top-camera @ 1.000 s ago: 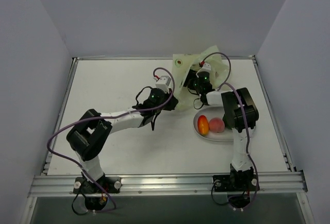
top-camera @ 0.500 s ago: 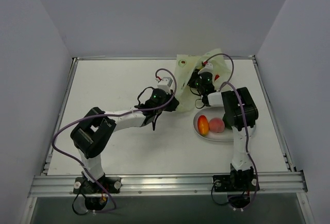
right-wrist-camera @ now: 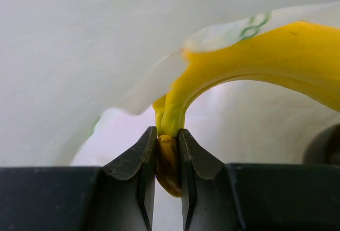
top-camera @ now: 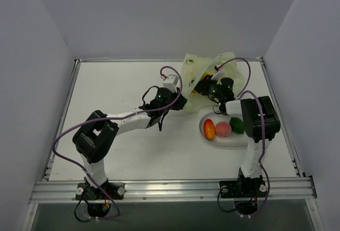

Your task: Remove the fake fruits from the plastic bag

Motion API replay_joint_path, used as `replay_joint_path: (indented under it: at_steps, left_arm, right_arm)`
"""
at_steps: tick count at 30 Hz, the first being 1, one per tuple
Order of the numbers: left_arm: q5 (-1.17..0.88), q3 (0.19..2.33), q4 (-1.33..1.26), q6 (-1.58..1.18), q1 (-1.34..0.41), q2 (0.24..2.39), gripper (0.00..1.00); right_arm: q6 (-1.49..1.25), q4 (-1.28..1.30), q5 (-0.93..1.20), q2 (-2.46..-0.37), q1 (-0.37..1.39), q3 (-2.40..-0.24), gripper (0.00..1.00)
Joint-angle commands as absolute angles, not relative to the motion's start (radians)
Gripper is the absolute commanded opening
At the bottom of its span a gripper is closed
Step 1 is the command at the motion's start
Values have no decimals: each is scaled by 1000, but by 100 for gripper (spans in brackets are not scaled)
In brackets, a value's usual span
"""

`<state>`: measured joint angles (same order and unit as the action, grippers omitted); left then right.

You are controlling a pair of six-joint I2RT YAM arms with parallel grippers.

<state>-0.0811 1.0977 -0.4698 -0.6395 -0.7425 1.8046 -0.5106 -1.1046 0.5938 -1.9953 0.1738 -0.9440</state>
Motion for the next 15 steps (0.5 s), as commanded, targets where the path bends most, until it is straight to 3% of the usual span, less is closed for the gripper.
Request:
replay_joint_path:
  at_steps: [1,8,15]
  left_arm:
    - [-83,1178,-523,-653,-724,1790,2]
    - [-113,1236,-531,-684,-669,1805,2]
    - [-141,1216,-587,-723,-647,1787,3]
  right_arm:
    - [-560,-1204,768,-1875,176,-905,0]
    - [-568,-1131,801,-1703,201,-752,0]
    - [-434,-786,602,-1467,245,-687,0]
